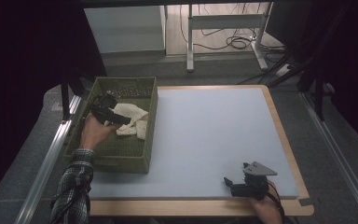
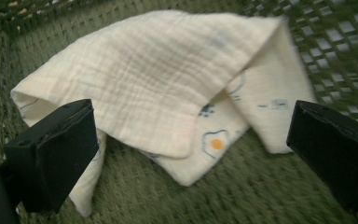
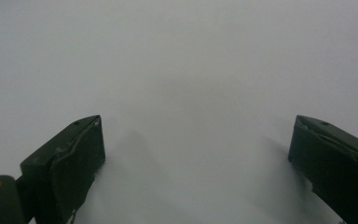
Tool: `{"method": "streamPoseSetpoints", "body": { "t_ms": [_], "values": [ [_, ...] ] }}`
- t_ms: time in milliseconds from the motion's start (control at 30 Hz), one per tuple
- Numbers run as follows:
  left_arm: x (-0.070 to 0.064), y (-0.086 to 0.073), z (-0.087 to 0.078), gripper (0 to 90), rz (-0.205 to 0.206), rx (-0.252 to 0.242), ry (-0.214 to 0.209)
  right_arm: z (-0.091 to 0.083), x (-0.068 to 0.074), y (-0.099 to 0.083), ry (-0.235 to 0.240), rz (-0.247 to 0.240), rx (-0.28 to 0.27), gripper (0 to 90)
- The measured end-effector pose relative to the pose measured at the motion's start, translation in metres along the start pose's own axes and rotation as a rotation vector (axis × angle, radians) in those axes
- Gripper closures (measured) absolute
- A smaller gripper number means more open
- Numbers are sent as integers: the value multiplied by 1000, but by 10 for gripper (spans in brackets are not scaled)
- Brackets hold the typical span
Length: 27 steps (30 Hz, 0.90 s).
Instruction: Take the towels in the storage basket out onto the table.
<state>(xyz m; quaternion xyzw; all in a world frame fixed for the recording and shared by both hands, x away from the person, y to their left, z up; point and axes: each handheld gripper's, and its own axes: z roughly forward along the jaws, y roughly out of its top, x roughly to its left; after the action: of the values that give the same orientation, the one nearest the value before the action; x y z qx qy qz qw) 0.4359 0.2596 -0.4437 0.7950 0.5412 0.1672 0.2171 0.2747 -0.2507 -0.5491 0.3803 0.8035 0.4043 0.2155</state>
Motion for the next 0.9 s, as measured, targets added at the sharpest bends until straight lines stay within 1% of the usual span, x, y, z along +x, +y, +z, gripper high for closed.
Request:
{"method": "streamPoseSetpoints", "body": {
  "t_ms": [33, 100, 200, 367, 467, 533, 567, 667, 767, 800, 900],
  "values": [
    [2, 1, 4, 23, 2, 14, 6, 0, 0, 0, 0, 0, 0, 37],
    [6, 3, 11, 31, 6, 43, 3, 0, 0, 0, 1, 1, -1, 38],
    [11, 7, 19, 39, -6, 66, -11, 0, 0, 0, 2, 1, -1, 38],
    [19, 15, 32, 47, -4, 113, -3, 0, 0, 0, 3, 0, -1, 39],
    [23, 17, 40, 54, -18, 132, -10, 0, 0, 0, 3, -1, -2, 39],
    [27, 18, 48, 56, -39, 144, -15, 0, 0, 0, 3, -1, -2, 39],
    [29, 17, 53, 57, -49, 155, -18, 0, -1, 0, 3, -2, -3, 39],
    [32, 16, 65, 57, -47, 196, -11, 0, -1, 0, 3, -2, -3, 39],
    [35, 15, 75, 60, -56, 236, -18, 0, 0, 0, 3, -1, -2, 39],
    [35, 15, 77, 64, -58, 248, -14, 0, 0, 0, 4, -1, -2, 39],
    [33, 17, 83, 93, -43, 293, -10, 0, -1, 0, 3, -2, -3, 39]
  ]
}}
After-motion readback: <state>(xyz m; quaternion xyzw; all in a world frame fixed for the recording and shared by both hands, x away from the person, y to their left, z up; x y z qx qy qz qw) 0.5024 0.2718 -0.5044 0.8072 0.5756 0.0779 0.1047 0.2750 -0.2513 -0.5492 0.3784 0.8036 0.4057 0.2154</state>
